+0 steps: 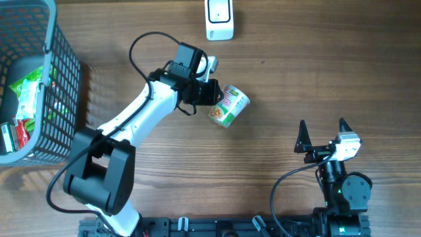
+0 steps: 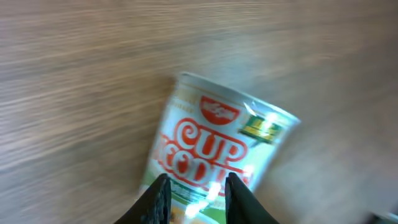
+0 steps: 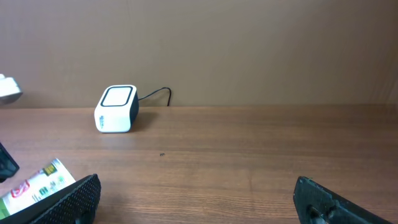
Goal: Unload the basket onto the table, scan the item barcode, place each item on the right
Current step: 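Set the noodle cup upright on the table and release it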
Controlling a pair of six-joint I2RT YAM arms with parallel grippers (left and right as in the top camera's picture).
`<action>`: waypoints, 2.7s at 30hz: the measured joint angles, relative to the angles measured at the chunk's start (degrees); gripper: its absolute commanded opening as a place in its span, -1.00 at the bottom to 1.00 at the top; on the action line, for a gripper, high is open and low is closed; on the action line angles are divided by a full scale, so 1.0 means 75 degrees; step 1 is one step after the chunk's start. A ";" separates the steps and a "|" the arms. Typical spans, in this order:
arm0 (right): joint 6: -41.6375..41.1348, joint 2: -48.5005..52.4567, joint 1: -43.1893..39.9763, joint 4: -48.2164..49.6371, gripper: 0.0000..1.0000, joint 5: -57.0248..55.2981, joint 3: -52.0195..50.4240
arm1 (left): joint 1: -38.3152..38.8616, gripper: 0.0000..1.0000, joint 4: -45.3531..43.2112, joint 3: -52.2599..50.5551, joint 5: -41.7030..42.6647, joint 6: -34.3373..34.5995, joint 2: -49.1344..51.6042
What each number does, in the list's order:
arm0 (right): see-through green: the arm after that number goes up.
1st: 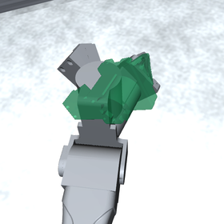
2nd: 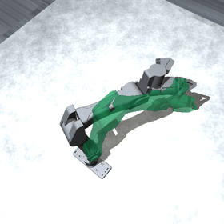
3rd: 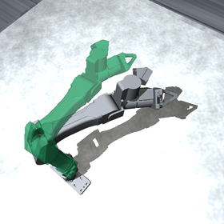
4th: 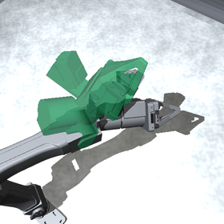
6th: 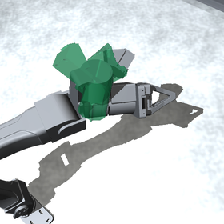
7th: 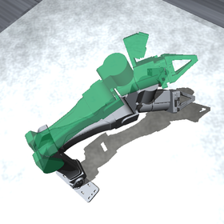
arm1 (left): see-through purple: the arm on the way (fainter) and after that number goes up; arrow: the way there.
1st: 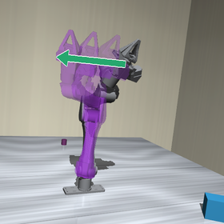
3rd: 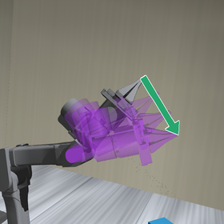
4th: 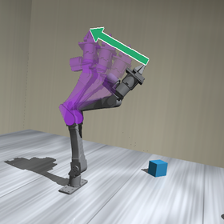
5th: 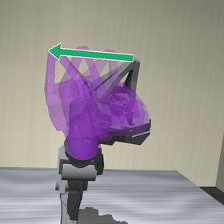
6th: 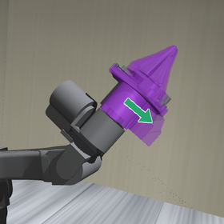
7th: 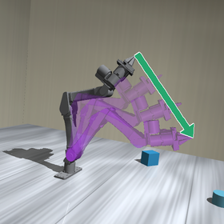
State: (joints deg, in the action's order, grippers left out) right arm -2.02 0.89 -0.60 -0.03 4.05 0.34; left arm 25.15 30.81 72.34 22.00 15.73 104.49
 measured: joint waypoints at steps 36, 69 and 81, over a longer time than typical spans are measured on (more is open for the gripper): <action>0.0000 0.0000 0.0000 0.0000 0.99 0.0000 0.0000 | 0.1862 -0.48 -0.0038 0.0000 -0.1096 0.0152 0.0009; 0.0000 0.0000 0.0000 0.0000 0.99 0.0000 0.0000 | 0.3413 -0.21 -0.0711 0.0000 -0.1533 0.0175 0.0009; 0.0000 0.0000 0.0000 0.0000 0.99 0.0000 0.0000 | 0.3386 0.02 -0.1198 0.0000 -0.1760 0.0192 0.0009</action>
State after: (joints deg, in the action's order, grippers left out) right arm -2.02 0.89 -0.60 -0.03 4.05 0.34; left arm 50.54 21.82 72.34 8.80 17.17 104.55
